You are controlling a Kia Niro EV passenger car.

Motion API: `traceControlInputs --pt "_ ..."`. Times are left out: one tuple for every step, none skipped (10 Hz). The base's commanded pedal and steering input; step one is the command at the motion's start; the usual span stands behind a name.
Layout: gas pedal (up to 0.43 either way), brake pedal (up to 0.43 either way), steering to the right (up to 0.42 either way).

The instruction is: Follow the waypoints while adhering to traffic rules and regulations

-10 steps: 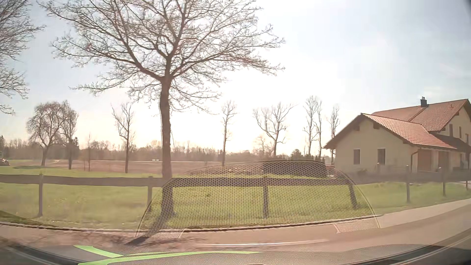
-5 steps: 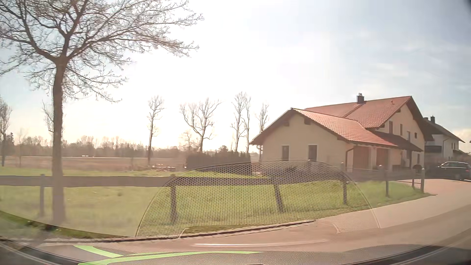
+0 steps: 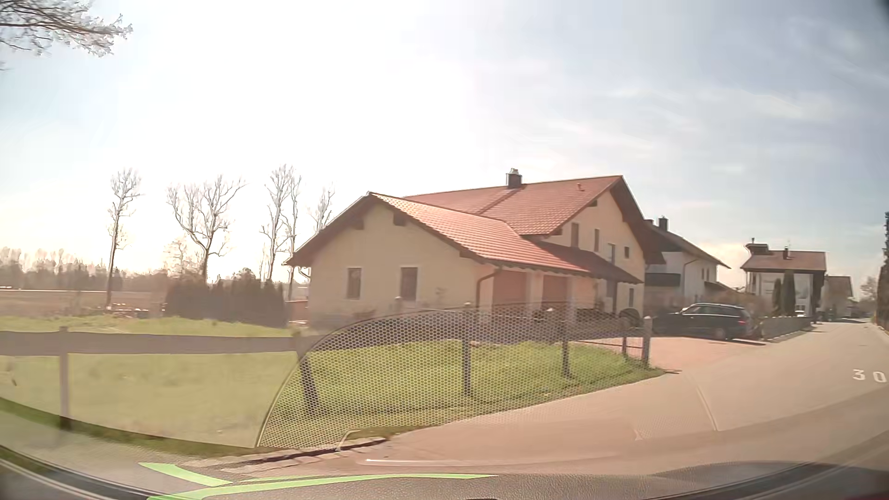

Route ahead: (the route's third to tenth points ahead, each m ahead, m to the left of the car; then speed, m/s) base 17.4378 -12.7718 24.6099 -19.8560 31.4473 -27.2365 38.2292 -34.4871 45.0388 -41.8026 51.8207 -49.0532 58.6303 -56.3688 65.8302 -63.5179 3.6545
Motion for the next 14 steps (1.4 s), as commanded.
traceControlInputs --pt "0.299 0.000 0.770" --pt "0.299 0.000 0.752" --pt "0.299 0.000 0.726" --pt "0.299 0.000 0.701" --pt "0.311 0.000 0.655" --pt "0.319 0.000 0.605" --pt "0.319 0.000 0.561" --pt "0.319 0.000 0.511" --pt "0.350 0.000 0.452" --pt "0.358 0.000 0.387" --pt "0.358 0.000 0.338" --pt "0.358 0.000 0.271" --pt "0.358 0.000 0.220" --pt "0.358 0.000 0.166"
